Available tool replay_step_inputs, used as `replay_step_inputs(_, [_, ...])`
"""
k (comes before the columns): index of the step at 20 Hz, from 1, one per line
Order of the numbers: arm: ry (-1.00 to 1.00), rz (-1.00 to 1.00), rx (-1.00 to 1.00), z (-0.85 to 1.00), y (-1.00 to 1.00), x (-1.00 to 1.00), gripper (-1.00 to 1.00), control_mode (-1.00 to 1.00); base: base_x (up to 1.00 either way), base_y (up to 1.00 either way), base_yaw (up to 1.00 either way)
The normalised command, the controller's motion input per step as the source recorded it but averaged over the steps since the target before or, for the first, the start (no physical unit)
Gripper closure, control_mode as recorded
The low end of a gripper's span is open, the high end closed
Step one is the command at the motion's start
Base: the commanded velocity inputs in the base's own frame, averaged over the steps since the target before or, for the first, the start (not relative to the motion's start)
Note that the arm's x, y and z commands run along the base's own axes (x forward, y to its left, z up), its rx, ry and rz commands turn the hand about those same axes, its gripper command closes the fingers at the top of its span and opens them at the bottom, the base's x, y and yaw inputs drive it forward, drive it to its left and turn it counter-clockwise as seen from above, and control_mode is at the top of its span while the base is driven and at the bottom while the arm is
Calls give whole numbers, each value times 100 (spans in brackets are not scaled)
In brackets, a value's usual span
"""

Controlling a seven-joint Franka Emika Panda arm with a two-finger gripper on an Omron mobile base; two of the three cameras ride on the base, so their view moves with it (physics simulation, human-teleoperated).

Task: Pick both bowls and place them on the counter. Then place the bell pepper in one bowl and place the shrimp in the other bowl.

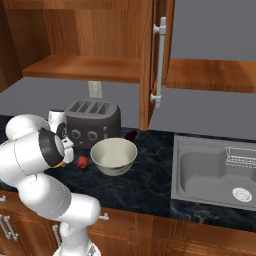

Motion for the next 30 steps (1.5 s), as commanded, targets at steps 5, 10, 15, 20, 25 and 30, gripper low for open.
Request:
replay_step_inputs(5, [0,-9,0,-5,0,6,-100,-100,0,0,0])
replay_step_inputs(10, [0,-8,0,-10,0,9,-100,-100,0,0,0])
replay_step_inputs(15, [0,-4,0,-4,0,15,-100,-100,0,0,0])
replay_step_inputs(20, [0,0,0,-4,0,17,-100,-100,0,0,0])
replay_step_inputs(25, [0,0,-1,-6,2,17,-100,-100,0,0,0])
replay_step_inputs(30, [1,0,-1,-6,9,12,-100,-100,0,0,0])
